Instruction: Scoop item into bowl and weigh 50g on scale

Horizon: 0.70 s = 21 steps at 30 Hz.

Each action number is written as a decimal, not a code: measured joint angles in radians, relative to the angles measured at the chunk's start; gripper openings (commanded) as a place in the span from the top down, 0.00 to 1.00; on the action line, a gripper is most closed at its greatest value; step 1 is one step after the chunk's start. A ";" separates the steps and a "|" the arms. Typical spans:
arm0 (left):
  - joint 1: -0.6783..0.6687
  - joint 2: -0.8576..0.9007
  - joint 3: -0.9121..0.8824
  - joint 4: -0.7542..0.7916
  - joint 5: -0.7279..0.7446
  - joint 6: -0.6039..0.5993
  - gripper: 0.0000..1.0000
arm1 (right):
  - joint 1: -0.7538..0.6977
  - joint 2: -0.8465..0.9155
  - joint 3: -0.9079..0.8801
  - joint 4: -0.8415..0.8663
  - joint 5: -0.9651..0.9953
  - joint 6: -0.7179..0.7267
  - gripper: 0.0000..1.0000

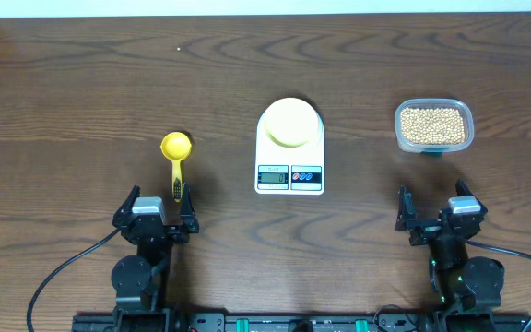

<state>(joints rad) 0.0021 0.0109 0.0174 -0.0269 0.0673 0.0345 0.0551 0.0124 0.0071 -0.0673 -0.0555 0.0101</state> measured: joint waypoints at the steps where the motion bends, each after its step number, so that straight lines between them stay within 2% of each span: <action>1: 0.000 0.000 0.000 0.000 0.000 0.000 0.08 | 0.000 0.000 0.000 0.000 0.000 0.000 0.01; 5: 0.000 0.000 0.015 -0.026 0.000 0.000 0.08 | 0.000 0.000 0.000 0.000 0.000 0.000 0.01; 11: 0.000 0.061 0.134 -0.175 0.000 0.009 0.08 | 0.000 0.000 0.000 0.000 0.000 0.000 0.01; 15: 0.000 0.202 0.312 -0.279 -0.008 0.023 0.08 | 0.000 0.000 0.000 0.000 0.000 0.000 0.01; 21: 0.000 0.512 0.648 -0.446 -0.018 0.058 0.08 | 0.000 0.000 0.000 0.000 0.001 0.000 0.01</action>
<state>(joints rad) 0.0021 0.5224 0.6651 -0.4728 0.0490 0.0921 0.0551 0.0124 0.0071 -0.0673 -0.0547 0.0101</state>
